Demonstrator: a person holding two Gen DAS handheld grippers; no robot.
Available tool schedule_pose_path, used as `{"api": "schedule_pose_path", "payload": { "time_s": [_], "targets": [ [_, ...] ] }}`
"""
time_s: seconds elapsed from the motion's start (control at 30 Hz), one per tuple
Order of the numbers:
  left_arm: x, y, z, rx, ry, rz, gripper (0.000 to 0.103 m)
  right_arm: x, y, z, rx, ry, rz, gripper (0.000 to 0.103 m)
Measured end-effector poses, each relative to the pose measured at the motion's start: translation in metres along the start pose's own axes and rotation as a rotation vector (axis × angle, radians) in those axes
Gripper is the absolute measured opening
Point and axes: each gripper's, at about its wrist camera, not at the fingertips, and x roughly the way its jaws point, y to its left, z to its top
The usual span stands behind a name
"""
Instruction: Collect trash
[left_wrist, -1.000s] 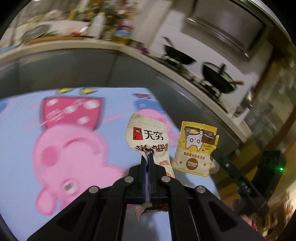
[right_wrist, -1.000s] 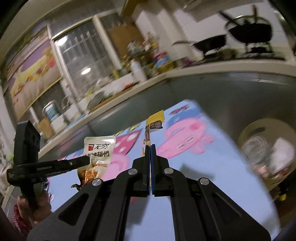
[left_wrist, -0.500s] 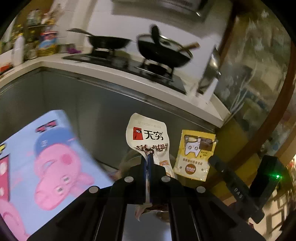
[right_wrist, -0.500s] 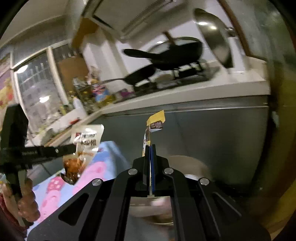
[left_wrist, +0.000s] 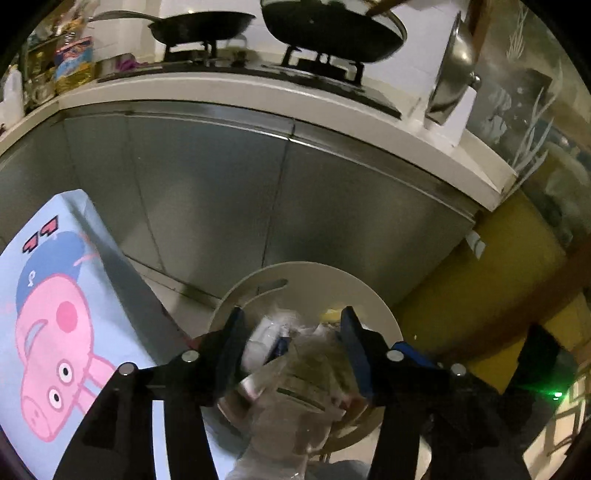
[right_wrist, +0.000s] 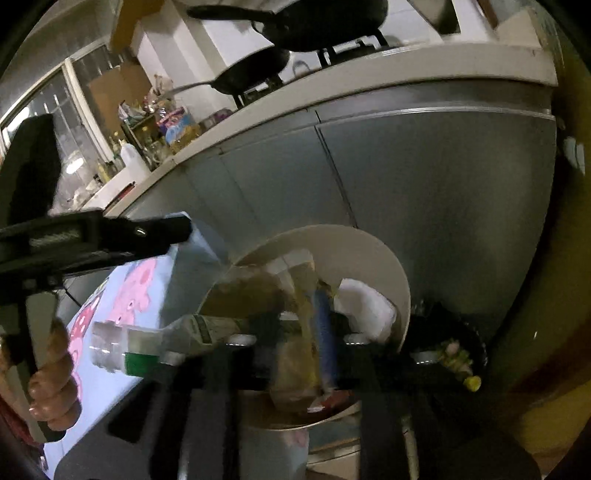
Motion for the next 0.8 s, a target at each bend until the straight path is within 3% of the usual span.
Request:
{"api": "schedule_pose_path", "payload": {
  "time_s": [0.2,0.33,0.4,0.53,0.8],
  "targets": [
    [-0.035,0.005,-0.008,0.008,-0.07,0.047,0.054,-0.023,0.001,-0.007,0.052,-0.065,0.011,0.039],
    [-0.063,0.006,-0.024,0.035,-0.119,0.118,0.058,-0.049,0.004,-0.016,0.108,-0.1,0.033,0.039],
    [-0.076,0.005,-0.034,0.053,-0.142,0.164,0.078,-0.062,0.008,-0.023,0.143,-0.11,0.043,0.039],
    [-0.102,0.004,-0.054,0.1,-0.185,0.246,0.08,-0.082,0.018,-0.042,0.226,-0.095,0.08,0.039],
    [-0.148,0.0,-0.087,0.123,-0.233,0.276,0.099,-0.11,0.041,-0.061,0.277,-0.057,0.122,0.04]
  ]
}}
